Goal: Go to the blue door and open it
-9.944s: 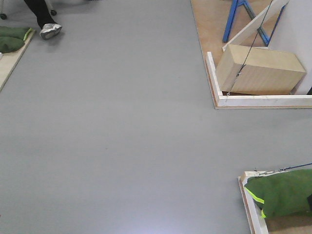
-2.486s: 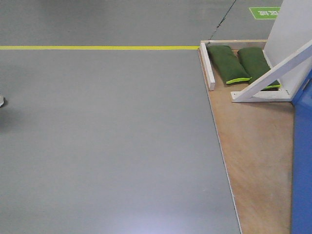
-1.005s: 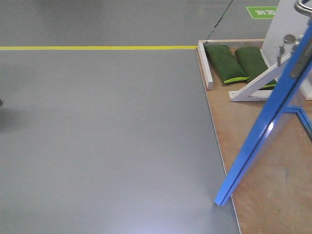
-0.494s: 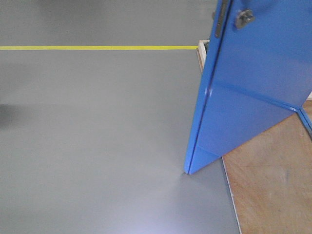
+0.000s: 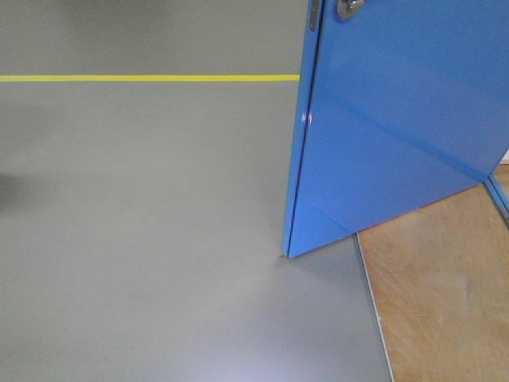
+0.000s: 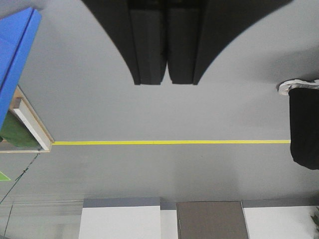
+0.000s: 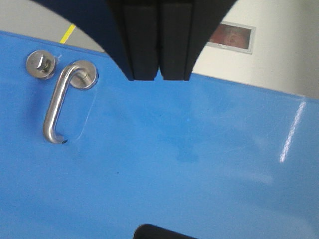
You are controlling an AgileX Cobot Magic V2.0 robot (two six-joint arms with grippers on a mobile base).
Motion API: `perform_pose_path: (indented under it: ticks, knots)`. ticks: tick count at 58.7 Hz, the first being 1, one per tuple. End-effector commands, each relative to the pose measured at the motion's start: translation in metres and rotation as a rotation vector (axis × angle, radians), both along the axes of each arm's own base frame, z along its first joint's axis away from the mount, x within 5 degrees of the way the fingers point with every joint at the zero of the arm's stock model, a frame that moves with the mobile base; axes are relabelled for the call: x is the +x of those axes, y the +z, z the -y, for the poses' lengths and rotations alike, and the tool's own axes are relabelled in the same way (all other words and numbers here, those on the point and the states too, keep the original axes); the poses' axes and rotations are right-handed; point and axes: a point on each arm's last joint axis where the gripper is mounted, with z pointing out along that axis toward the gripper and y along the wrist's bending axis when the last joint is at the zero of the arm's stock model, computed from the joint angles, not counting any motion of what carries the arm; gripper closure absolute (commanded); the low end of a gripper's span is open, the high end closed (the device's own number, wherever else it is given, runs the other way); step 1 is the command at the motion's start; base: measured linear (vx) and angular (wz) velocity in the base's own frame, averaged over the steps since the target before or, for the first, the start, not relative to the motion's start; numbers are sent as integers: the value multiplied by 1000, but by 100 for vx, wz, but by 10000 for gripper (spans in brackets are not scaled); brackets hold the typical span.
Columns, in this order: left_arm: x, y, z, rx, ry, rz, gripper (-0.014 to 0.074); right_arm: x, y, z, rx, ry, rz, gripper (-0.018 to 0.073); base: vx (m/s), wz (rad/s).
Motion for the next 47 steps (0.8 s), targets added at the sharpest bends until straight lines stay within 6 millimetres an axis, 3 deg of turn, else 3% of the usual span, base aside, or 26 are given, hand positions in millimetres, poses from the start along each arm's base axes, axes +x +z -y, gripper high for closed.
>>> perform_pose_path:
  ticks: [1,12,47]
  knots:
    - [-1,18,1,3,-7,126,524,-8,25,-20,10,8,97,551,0,0]
    - [-1,18,1,3,-7,126,524,5,16,-50,19,105,68,551,0,0]
    - [-1,18,1,3,-7,126,524,4,15,-49,17,112,63,551,0,0]
